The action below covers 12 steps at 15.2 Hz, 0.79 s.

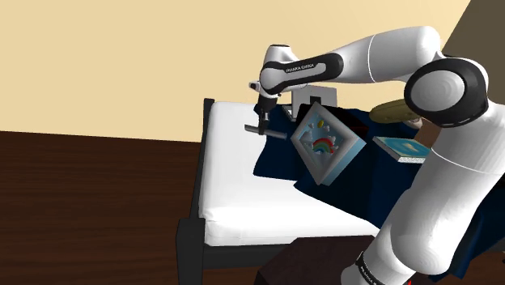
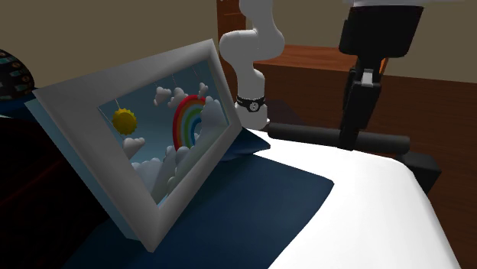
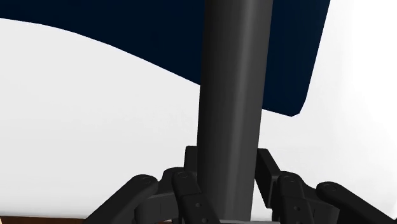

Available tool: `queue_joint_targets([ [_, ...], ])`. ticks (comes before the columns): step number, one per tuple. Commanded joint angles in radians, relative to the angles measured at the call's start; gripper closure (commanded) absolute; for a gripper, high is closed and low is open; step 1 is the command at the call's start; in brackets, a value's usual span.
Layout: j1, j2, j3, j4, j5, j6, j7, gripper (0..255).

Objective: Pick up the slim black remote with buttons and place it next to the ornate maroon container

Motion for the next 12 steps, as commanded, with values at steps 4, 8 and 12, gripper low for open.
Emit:
queue_joint_targets([
  [4,0.0,-0.014,0.0,0.049,-0.002,-0.063,-0.001,255],
  [8,0.0,-0.022,0.0,0.094,-0.003,-0.115,-0.002,255],
  [12,0.001,-0.025,0.0,0.143,-0.003,-0.168,-0.003,255],
])
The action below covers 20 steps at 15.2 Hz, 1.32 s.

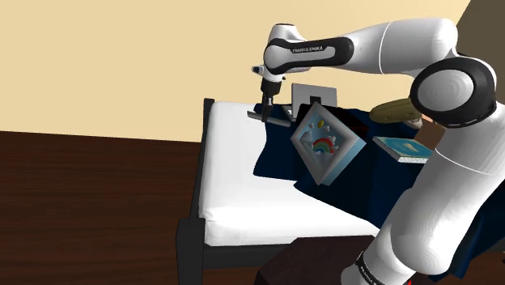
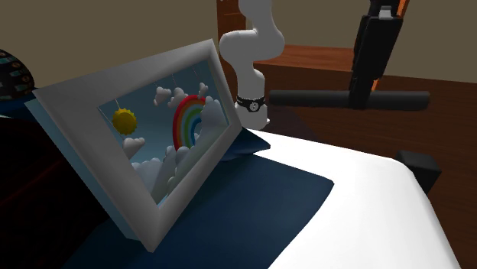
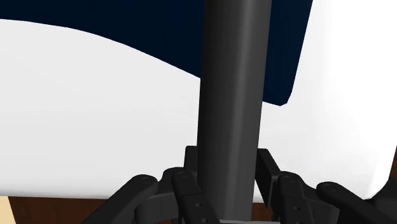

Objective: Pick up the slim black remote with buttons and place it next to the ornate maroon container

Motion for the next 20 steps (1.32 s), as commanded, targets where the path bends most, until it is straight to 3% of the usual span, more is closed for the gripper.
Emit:
queue_joint_targets([
  [1,0.001,0.003,0.001,0.031,0.001,-0.028,0.001,255],
  [10,-0.083,-0.174,-0.086,-0.174,-0.032,0.01,-0.159,255],
  [20,-0.182,-0.294,-0.211,-0.285,-0.077,0.019,-0.362,255],
])
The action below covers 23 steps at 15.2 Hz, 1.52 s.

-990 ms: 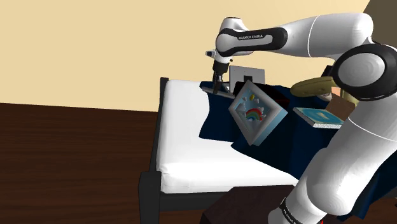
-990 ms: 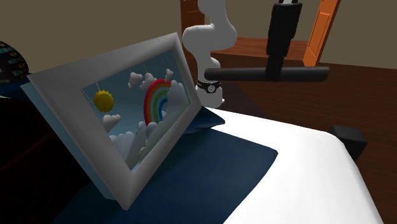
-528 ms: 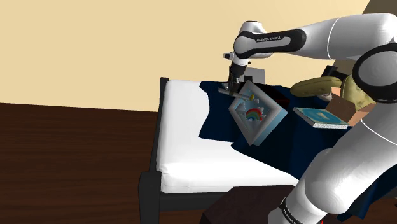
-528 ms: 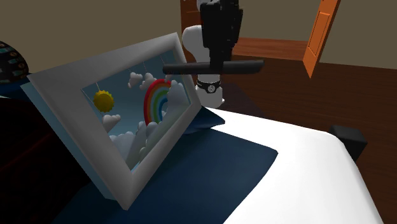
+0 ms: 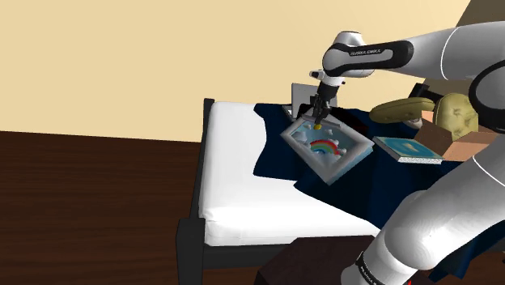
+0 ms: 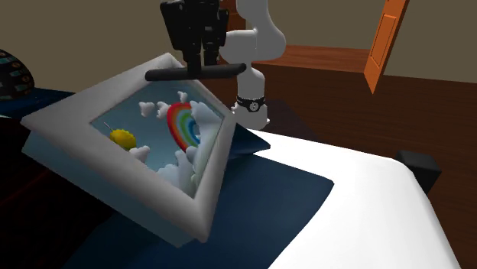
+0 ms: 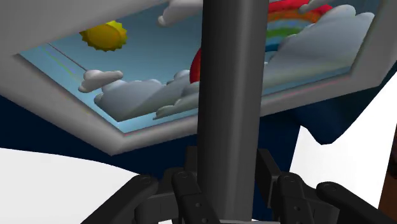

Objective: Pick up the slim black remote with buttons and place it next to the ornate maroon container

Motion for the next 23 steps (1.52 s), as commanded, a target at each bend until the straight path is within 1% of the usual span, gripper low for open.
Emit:
queue_joint_targets([
  [1,-0.02,-0.012,-0.029,-0.011,-0.008,0.003,-0.045,255],
  [8,-0.085,-0.031,-0.137,-0.014,-0.029,0.0,-0.21,255],
  [15,-0.137,0.004,-0.256,0.034,-0.02,-0.005,-0.387,255],
  [23,-0.139,0.021,-0.27,-0.058,-0.016,0.103,-0.393,255],
])
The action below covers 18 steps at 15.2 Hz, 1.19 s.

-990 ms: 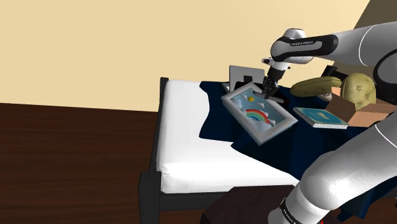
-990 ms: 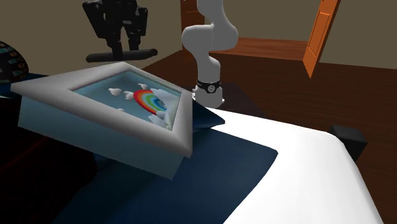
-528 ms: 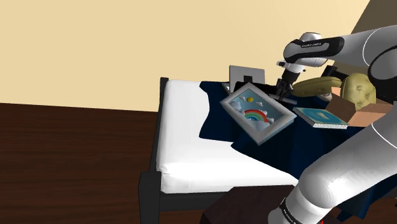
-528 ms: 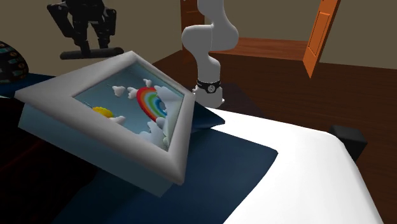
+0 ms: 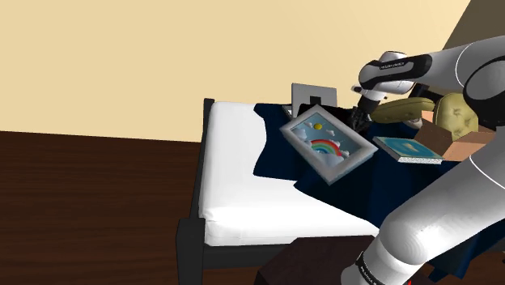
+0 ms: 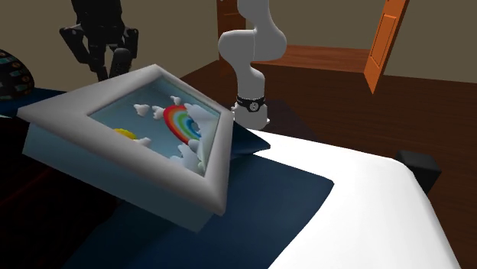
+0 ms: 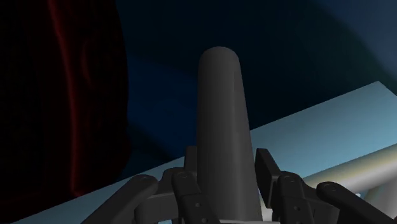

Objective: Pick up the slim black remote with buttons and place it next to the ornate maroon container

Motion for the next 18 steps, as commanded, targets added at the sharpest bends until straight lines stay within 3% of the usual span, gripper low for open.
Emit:
queue_joint_targets([
  [1,0.0,0.005,-0.003,-0.027,0.001,0.026,-0.002,255],
  [18,0.011,0.106,-0.046,-0.177,0.06,0.261,-0.052,255],
])
